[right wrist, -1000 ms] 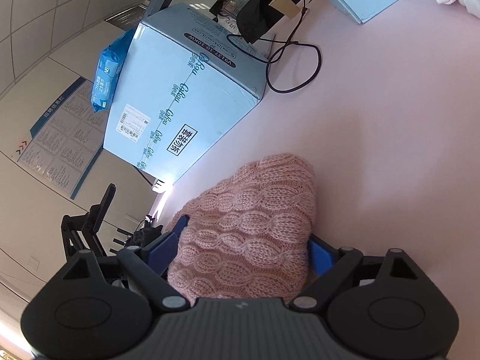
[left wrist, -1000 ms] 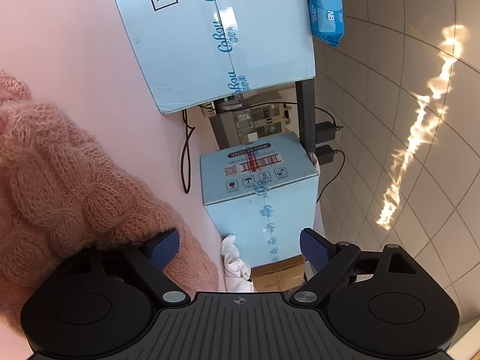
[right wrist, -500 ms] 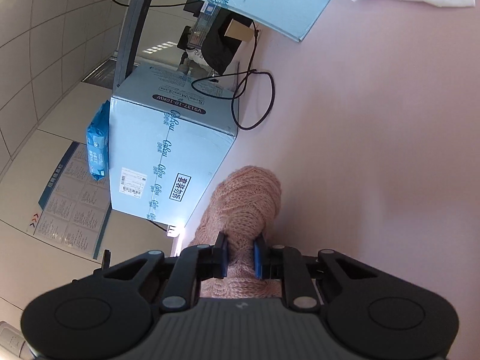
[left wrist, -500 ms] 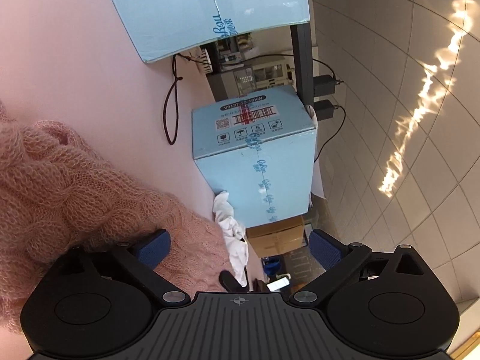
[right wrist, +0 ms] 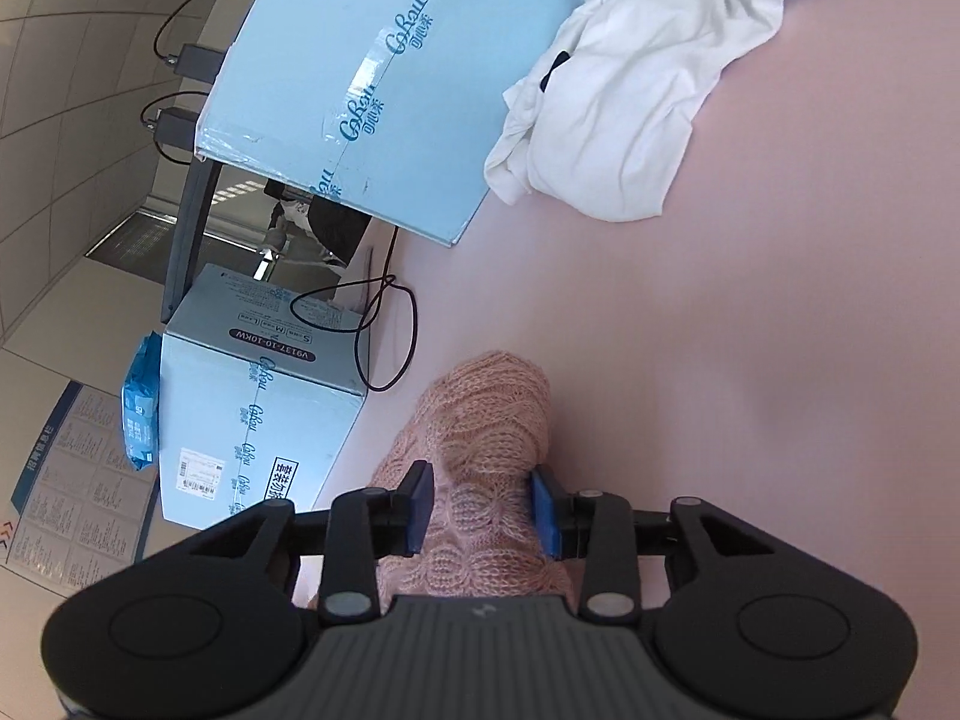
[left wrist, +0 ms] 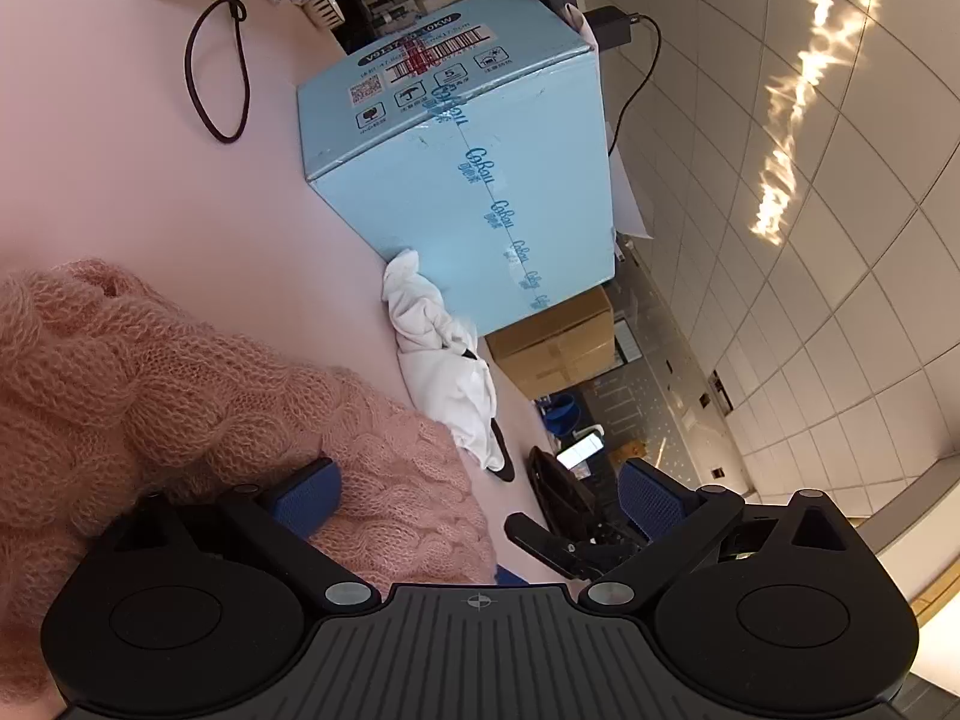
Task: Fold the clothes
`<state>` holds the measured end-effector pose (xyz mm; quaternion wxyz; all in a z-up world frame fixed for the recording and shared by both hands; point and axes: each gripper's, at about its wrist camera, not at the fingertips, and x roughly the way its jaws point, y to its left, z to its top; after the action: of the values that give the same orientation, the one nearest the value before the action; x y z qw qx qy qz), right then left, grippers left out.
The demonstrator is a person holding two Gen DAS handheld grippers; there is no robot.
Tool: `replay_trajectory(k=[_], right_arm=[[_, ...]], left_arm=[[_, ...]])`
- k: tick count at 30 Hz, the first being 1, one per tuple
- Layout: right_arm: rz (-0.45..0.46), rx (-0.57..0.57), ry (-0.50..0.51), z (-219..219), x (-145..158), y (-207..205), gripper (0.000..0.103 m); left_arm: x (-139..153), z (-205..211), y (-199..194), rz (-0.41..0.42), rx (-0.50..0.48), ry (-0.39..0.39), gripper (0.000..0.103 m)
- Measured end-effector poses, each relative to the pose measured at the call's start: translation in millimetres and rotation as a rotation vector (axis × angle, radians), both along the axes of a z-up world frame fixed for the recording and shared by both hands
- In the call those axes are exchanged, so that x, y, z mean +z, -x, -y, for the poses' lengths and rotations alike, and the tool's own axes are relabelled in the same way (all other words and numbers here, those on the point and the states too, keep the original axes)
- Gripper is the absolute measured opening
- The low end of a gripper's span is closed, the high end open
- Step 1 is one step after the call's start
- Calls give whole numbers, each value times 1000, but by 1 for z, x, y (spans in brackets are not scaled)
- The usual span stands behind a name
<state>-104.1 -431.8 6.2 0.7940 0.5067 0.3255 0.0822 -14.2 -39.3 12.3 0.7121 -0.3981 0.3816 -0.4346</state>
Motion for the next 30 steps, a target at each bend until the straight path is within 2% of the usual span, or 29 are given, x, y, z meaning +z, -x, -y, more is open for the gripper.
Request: replay_trajectory(k=[1,2,4,7,8,10,12,15,17,19,23,26,28,30], right_arm=[[8,-17,3,3,1,8,70],[11,-30,12,5,3,16,74],[-9,-41,21,5,6,35,81],[-110,4,-34,-1,-4,41,83],[-141,14,-71,-5,-11,41,83],[-168,-14,-126,-15,-20,44,83],[-173,-104,-135,-23,-18,51,85],[-187,-253,-228,-32,-23,59,88],[-202,-303,-257,-37,-24,55,93],[-208,-294,-228,-43,-21,41,103],[-189,-226,-151,-55,-17,11,103],[-172,-255,-146,-57,-16,7,103],[-157,-277,-158,-55,-17,10,96],[-164,-296,-160,-53,-19,15,77]], left_arm=[[6,0,0,-6,-10,-28,100],[12,0,-1,-4,-18,-60,101],[30,3,2,61,-14,-161,102],[55,9,10,216,21,-369,103],[58,11,10,244,21,-411,103],[54,14,6,242,3,-434,103],[45,14,-1,226,-1,-423,103],[38,12,3,301,9,-425,103],[35,12,5,333,7,-429,103],[34,15,5,355,2,-433,103],[32,11,-1,318,-15,-374,103],[28,-3,-11,238,-21,-281,103],[25,-13,-18,182,-25,-216,103],[22,-20,-23,139,-25,-166,103]])
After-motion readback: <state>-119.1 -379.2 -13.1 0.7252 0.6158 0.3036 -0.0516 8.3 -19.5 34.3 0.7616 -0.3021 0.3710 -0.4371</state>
